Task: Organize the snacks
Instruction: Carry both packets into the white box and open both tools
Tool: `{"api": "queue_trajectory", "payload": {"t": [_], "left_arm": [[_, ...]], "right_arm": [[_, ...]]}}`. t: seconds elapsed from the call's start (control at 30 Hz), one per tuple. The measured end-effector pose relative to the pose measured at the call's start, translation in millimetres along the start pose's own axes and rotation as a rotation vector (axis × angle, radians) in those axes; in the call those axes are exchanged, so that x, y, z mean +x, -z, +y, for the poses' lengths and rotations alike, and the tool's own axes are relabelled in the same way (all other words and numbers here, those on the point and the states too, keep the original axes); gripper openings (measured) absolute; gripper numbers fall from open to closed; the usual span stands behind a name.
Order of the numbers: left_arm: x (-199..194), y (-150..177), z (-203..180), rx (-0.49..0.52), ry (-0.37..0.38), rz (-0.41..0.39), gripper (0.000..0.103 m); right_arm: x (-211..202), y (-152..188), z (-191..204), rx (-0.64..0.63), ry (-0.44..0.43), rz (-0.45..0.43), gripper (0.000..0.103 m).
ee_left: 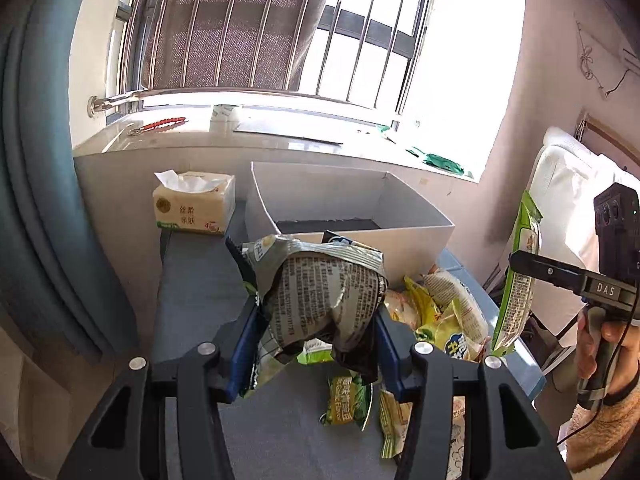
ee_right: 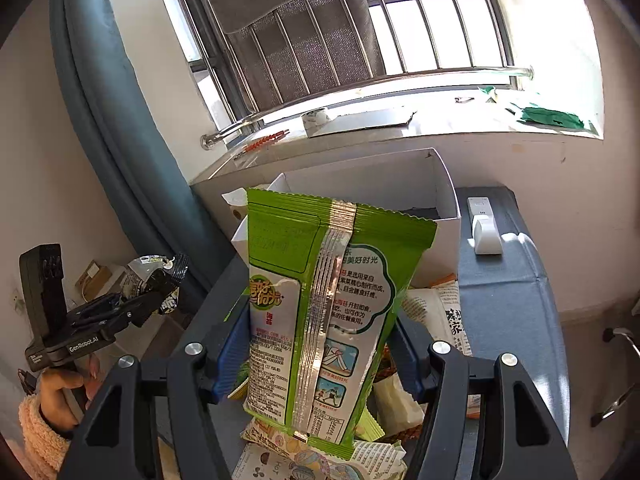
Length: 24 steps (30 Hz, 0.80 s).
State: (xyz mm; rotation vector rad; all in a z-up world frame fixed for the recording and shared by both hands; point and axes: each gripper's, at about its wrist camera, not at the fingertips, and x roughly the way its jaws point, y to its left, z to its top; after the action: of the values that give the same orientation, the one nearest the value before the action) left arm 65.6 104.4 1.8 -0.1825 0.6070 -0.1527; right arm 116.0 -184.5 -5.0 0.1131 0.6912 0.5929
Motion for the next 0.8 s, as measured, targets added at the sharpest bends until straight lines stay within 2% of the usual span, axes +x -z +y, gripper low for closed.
{"api": "queue_trajectory", "payload": {"t": [0.07, 0.17, 0.23, 0.3, 0.43, 0.5, 0.53, 0.57, 0.6, 0.7, 0.8], "left_arm": [[15, -27, -3, -0.017, 0.024, -0.032, 0.057], [53, -69, -7, -0.037, 0.051, -0.023, 0.057], [80, -93, -10, -0.026, 0.031, -0.013, 0.057], [107, -111, -14, -0.028, 0.010, 0.008, 0.057], [157, -129, -19, -0.011, -0.024, 0.068, 0.058], [174, -132, -23, 0.017, -0.062, 0.106, 0.065], [179, -132, -24, 0.024, -0.086, 0.111, 0.076], [182, -131, -27, 0.032, -0.111, 0.112, 0.094], [181, -128, -26, 0.041, -0.127, 0.114, 0.103], [172, -121, -28, 0.080, -0.176, 0.077, 0.103], [159, -115, -30, 0.095, -0.162, 0.059, 0.103]], "right_arm": [[12, -27, -2, -0.034, 0.008, 0.005, 0.068], [35, -73, -12, -0.048, 0.013, 0.007, 0.068], [56, -105, -22, -0.045, 0.044, 0.022, 0.068], [85, -132, -32, -0.042, 0.061, 0.089, 0.068], [130, -170, -54, -0.015, 0.084, 0.150, 0.069], [147, -179, -60, -0.014, 0.083, 0.177, 0.075], [156, -181, -62, -0.014, 0.082, 0.209, 0.088], [162, -181, -64, -0.006, 0.090, 0.223, 0.093], [166, -180, -66, 0.005, 0.106, 0.225, 0.100], [160, -172, -71, 0.041, 0.097, 0.181, 0.103], [145, -165, -77, 0.106, 0.039, 0.122, 0.103]]}}
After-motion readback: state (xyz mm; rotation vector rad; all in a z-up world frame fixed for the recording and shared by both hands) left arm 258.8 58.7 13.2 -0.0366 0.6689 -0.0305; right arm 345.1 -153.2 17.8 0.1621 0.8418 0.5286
